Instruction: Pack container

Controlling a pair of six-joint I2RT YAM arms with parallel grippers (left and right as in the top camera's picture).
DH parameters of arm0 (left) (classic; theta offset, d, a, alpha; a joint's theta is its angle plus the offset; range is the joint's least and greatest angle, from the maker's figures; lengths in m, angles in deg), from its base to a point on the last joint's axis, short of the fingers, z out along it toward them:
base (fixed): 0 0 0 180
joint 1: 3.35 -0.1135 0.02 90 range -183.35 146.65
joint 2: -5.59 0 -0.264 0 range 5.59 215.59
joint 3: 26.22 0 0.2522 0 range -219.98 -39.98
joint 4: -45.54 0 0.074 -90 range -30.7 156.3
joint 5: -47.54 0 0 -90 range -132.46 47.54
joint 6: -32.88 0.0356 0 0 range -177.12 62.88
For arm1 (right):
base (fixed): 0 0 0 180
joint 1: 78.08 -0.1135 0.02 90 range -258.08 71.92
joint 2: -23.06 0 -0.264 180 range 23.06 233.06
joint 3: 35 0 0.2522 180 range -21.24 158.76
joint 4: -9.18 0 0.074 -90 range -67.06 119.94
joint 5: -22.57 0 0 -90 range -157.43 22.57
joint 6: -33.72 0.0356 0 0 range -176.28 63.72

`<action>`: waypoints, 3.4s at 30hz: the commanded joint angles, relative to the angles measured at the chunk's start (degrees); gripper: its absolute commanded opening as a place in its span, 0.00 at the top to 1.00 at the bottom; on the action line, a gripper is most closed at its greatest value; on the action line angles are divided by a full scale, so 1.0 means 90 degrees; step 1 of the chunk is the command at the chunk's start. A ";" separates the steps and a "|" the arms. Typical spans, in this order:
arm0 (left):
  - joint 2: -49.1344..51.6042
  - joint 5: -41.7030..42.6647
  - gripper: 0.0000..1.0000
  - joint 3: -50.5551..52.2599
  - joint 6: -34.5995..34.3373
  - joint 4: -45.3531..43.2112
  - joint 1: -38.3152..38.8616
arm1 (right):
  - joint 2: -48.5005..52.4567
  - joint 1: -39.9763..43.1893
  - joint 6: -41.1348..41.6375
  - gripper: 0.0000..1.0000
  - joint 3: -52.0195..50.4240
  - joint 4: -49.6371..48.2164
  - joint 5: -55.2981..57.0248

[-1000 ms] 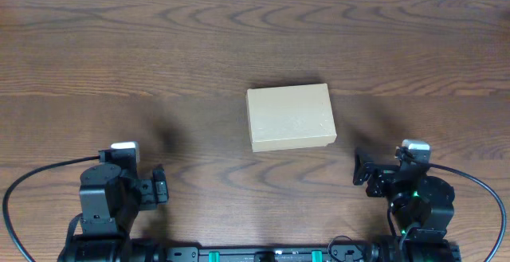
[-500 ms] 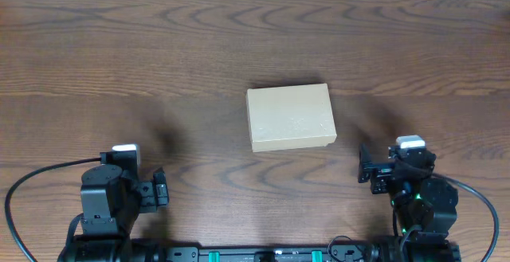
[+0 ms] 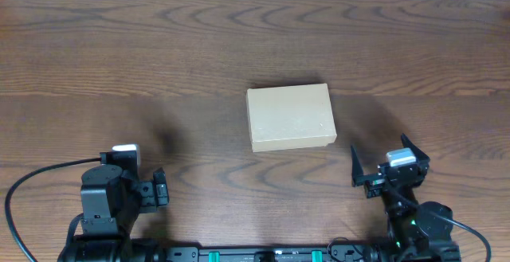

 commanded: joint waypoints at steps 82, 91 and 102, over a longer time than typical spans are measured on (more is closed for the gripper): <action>-0.2419 -0.0262 0.05 0.1676 0.0005 -0.3929 0.0012 | -0.0041 0.0243 0.0153 0.01 -0.1304 -0.1503 0.0257; -0.2863 -0.0257 0.05 0.2441 -0.0002 -0.4983 0.0012 | -0.0041 0.0243 0.0153 0.01 -0.1304 -0.1503 0.0257; -0.2863 -0.0114 0.05 0.3240 -0.0029 -0.5178 0.0012 | -0.0041 0.0243 0.0153 0.01 -0.1304 -0.1503 0.0257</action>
